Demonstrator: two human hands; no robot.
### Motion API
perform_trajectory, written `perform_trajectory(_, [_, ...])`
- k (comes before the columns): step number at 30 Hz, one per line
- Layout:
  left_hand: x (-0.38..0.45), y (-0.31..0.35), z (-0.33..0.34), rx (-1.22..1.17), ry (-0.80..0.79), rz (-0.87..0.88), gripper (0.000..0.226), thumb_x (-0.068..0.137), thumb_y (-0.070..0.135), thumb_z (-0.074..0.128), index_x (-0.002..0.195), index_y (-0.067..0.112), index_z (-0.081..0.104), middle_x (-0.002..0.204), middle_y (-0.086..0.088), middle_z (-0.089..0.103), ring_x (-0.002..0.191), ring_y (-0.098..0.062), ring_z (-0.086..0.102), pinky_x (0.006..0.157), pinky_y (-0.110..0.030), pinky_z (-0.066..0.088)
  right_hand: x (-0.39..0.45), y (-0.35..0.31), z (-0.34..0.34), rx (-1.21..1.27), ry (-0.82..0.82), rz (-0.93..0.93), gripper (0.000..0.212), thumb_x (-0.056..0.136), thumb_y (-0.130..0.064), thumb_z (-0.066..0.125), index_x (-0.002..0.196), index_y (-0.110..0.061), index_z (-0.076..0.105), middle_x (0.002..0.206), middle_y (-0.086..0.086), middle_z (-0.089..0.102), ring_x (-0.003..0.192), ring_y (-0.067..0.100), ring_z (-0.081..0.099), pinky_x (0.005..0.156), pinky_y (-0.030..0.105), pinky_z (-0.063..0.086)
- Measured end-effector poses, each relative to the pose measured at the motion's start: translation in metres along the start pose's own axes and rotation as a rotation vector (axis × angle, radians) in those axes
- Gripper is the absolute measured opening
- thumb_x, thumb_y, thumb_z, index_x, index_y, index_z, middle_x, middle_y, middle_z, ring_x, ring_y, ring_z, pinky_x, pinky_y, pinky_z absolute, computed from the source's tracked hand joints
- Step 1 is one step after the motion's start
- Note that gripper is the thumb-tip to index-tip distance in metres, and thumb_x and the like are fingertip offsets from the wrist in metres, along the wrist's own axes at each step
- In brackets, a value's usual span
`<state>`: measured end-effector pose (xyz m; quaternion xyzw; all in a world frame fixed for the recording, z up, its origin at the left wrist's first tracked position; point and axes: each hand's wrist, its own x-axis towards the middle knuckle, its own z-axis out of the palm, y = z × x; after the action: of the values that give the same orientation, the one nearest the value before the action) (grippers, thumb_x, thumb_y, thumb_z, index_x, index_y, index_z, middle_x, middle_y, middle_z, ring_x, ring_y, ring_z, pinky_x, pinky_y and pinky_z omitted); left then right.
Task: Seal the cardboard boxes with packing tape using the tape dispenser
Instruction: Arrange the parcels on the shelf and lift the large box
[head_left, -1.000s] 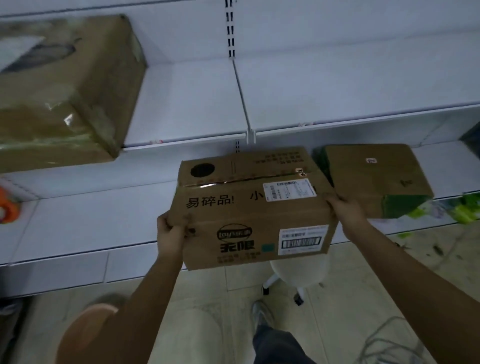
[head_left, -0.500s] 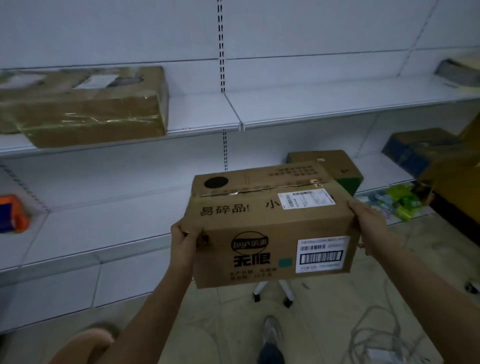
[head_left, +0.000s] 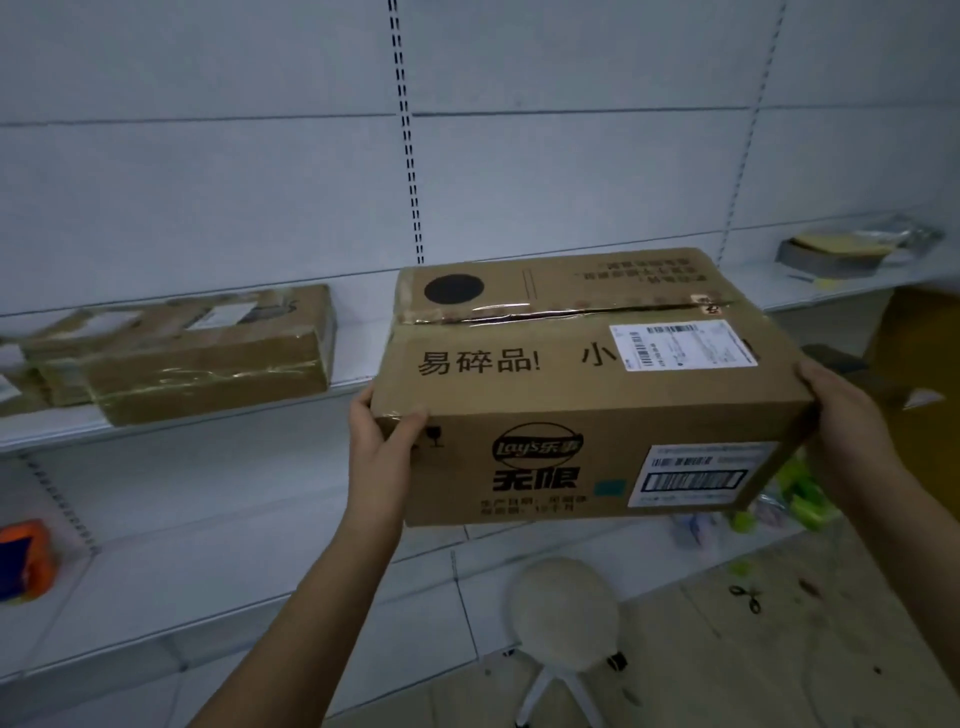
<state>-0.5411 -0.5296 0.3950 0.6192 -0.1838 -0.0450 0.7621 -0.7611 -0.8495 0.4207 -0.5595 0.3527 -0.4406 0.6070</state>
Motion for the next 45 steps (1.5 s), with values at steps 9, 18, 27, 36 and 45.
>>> perform_trajectory(9, [0.061,0.061,0.040,-0.036,0.163,0.082,0.044,0.096,0.028,0.060,0.135,0.034,0.040,0.120,-0.001,0.060,0.101,-0.014,0.061,0.070,-0.032,0.046,0.103,-0.078,0.056,0.028,-0.041,-0.077,0.023,0.085,-0.046,0.056,0.079,-0.024,0.061,0.083,0.001,0.058,0.090,0.020,0.056,0.079,0.040,0.042])
perform_trajectory(18, [0.142,0.087,0.061,0.219,0.207,0.293,0.056,0.091,0.021,0.067,0.137,0.041,0.040,0.124,0.015,0.051,0.105,-0.002,0.055,0.086,-0.030,0.051,0.201,-0.081,0.152,0.055,-0.199,-0.179,0.028,0.090,-0.030,0.050,0.092,-0.009,0.069,0.084,0.001,0.066,0.084,0.017,0.054,0.072,0.033,0.040])
perform_trajectory(27, [0.214,0.023,0.014,0.761,0.202,0.336,0.051,0.084,0.033,0.077,0.130,0.034,0.053,0.136,0.006,0.041,0.119,-0.007,0.043,0.098,-0.026,0.040,0.240,-0.019,0.242,-0.140,-0.376,-0.156,0.043,0.100,-0.045,0.029,0.134,-0.037,0.054,0.140,0.002,0.055,0.128,0.026,0.049,0.086,0.031,0.040])
perform_trajectory(36, [0.282,0.019,0.014,1.522,0.490,0.322,0.057,0.088,0.047,0.068,0.139,0.030,0.051,0.150,-0.013,0.037,0.139,-0.038,0.030,0.109,-0.053,0.032,0.286,-0.008,0.314,-0.334,-0.335,-0.224,0.051,0.104,-0.037,0.031,0.151,-0.018,0.037,0.155,0.007,0.037,0.142,0.026,0.034,0.114,0.032,0.025])
perform_trajectory(45, [0.264,0.003,0.092,1.529,0.319,0.607,0.064,0.083,0.013,0.064,0.143,0.005,0.044,0.145,-0.022,0.043,0.138,-0.040,0.034,0.118,-0.053,0.022,0.267,-0.013,0.301,-0.325,-0.300,-0.185,0.077,0.095,-0.069,0.021,0.145,-0.015,0.042,0.148,0.011,0.046,0.133,0.030,0.045,0.114,0.045,0.033])
